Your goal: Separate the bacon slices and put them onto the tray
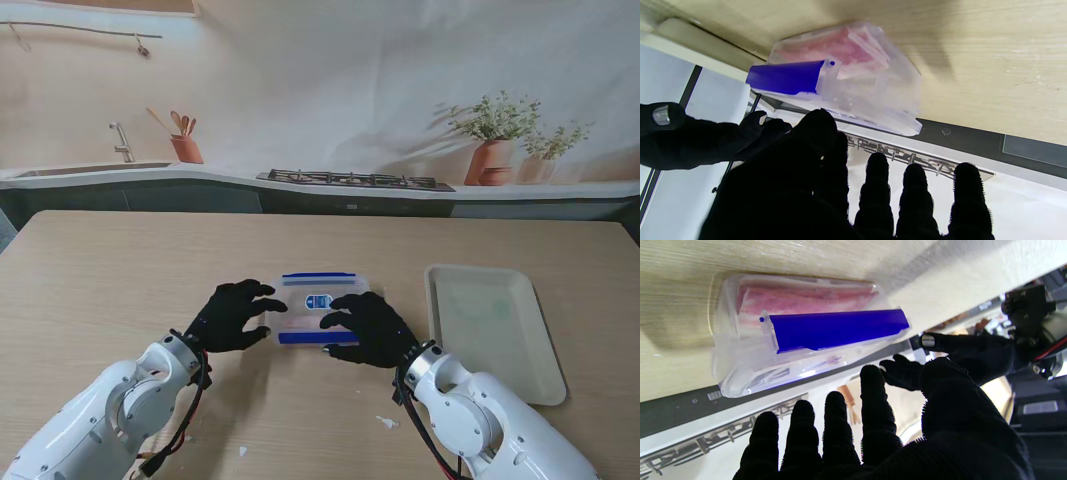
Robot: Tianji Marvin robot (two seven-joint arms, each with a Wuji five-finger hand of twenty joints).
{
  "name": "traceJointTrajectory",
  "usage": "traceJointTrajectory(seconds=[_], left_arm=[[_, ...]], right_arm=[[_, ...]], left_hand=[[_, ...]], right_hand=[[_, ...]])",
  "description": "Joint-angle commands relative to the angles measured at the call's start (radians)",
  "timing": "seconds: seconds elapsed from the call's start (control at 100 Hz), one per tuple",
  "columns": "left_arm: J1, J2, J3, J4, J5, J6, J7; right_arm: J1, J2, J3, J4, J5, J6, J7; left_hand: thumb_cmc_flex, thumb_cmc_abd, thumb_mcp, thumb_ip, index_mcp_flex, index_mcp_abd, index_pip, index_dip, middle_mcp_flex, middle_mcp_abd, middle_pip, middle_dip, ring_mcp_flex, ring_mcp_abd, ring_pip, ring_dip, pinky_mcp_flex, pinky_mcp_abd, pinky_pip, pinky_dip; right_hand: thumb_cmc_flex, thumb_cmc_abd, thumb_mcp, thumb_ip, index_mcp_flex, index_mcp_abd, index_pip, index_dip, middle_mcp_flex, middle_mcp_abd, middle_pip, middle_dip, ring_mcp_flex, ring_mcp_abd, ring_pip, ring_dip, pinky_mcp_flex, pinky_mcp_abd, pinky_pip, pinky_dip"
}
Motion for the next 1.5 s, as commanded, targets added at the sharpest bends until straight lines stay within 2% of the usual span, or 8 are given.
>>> traceJointTrajectory(seconds=[0.0, 0.19, 0.32, 0.89, 1.05, 1.22, 1.49], left_arm=[[-0.009, 0.003, 0.01, 0.01, -0.005, 0.009, -0.036], [-0.031, 0.011, 0.035, 0.026, 0.007, 0.023, -0.069], [-0.041, 0.016, 0.048, 0.033, 0.015, 0.03, -0.094], [-0.054, 0.019, 0.062, 0.05, 0.016, 0.042, -0.111], [-0.05, 0.02, 0.058, 0.043, 0.017, 0.042, -0.118], [-0.046, 0.021, 0.055, 0.037, 0.016, 0.044, -0.125], [-0.044, 0.021, 0.054, 0.034, 0.014, 0.049, -0.132]], right_arm=[[0.0, 0.001, -0.007, 0.0, -0.011, -0.004, 0.017], [0.006, 0.004, -0.019, 0.003, -0.027, 0.008, 0.026], [0.012, 0.007, -0.027, 0.008, -0.049, 0.016, 0.029], [0.038, 0.012, -0.064, 0.028, -0.076, 0.038, 0.037], [0.043, 0.014, -0.074, 0.027, -0.08, 0.049, 0.049], [0.05, 0.017, -0.081, 0.026, -0.077, 0.051, 0.072], [0.052, 0.017, -0.084, 0.024, -0.06, 0.047, 0.084]], left_hand=[[0.028, 0.014, 0.023, 0.0, -0.025, -0.007, -0.01, 0.006, -0.006, -0.042, 0.015, 0.013, 0.004, -0.034, 0.008, -0.015, -0.007, -0.028, 0.043, -0.019], [-0.004, 0.003, 0.03, -0.001, -0.014, 0.02, -0.007, 0.006, -0.015, -0.044, 0.015, 0.013, 0.004, -0.037, 0.002, -0.023, -0.009, -0.033, 0.048, -0.036], [-0.03, -0.001, 0.032, 0.003, -0.015, 0.016, -0.006, 0.007, -0.02, -0.052, 0.013, 0.012, 0.003, -0.043, -0.004, -0.028, -0.009, -0.036, 0.047, -0.047], [-0.051, -0.009, 0.044, 0.008, -0.029, 0.026, 0.008, 0.014, -0.025, -0.043, 0.013, 0.01, 0.005, -0.04, -0.003, -0.029, -0.009, -0.038, 0.049, -0.071], [-0.051, -0.01, 0.045, 0.008, -0.032, 0.025, 0.009, 0.015, -0.026, -0.042, 0.013, 0.01, 0.005, -0.038, 0.0, -0.027, -0.009, -0.038, 0.05, -0.074], [-0.053, -0.01, 0.045, 0.008, -0.033, 0.025, 0.01, 0.016, -0.026, -0.042, 0.013, 0.01, 0.004, -0.034, 0.0, -0.027, -0.01, -0.038, 0.05, -0.077], [-0.057, -0.008, 0.044, 0.008, -0.033, 0.026, 0.01, 0.015, -0.024, -0.045, 0.013, 0.01, 0.003, -0.032, 0.0, -0.026, -0.01, -0.038, 0.05, -0.08]], right_hand=[[0.013, 0.032, -0.027, 0.068, 0.001, -0.022, -0.016, 0.008, -0.004, -0.016, 0.02, 0.008, 0.001, -0.043, 0.003, 0.006, -0.009, -0.038, -0.039, 0.005], [0.019, 0.034, -0.036, 0.07, -0.005, -0.012, -0.027, 0.001, -0.009, -0.016, 0.021, 0.009, -0.003, -0.044, 0.002, 0.005, -0.011, -0.038, -0.043, 0.003], [0.018, 0.036, -0.037, 0.071, -0.016, -0.001, -0.037, -0.005, -0.014, -0.017, 0.023, 0.009, -0.005, -0.046, 0.003, 0.005, -0.011, -0.038, -0.044, 0.003], [0.001, 0.027, -0.006, 0.072, -0.079, 0.106, -0.091, -0.05, -0.048, -0.006, 0.043, 0.016, -0.012, -0.04, 0.014, 0.01, -0.009, -0.034, -0.043, 0.006], [-0.001, 0.02, 0.007, 0.072, -0.047, 0.123, -0.071, -0.048, -0.044, -0.002, 0.053, 0.019, -0.012, -0.037, 0.019, 0.012, -0.008, -0.031, -0.042, 0.007], [-0.001, 0.012, 0.026, 0.07, 0.049, 0.149, -0.023, -0.032, -0.044, -0.008, 0.056, 0.019, -0.015, -0.04, 0.02, 0.012, -0.01, -0.031, -0.042, 0.007], [-0.003, 0.003, 0.061, 0.066, 0.14, 0.137, 0.026, -0.001, -0.042, -0.013, 0.06, 0.02, -0.016, -0.044, 0.019, 0.011, -0.014, -0.029, -0.044, 0.007]])
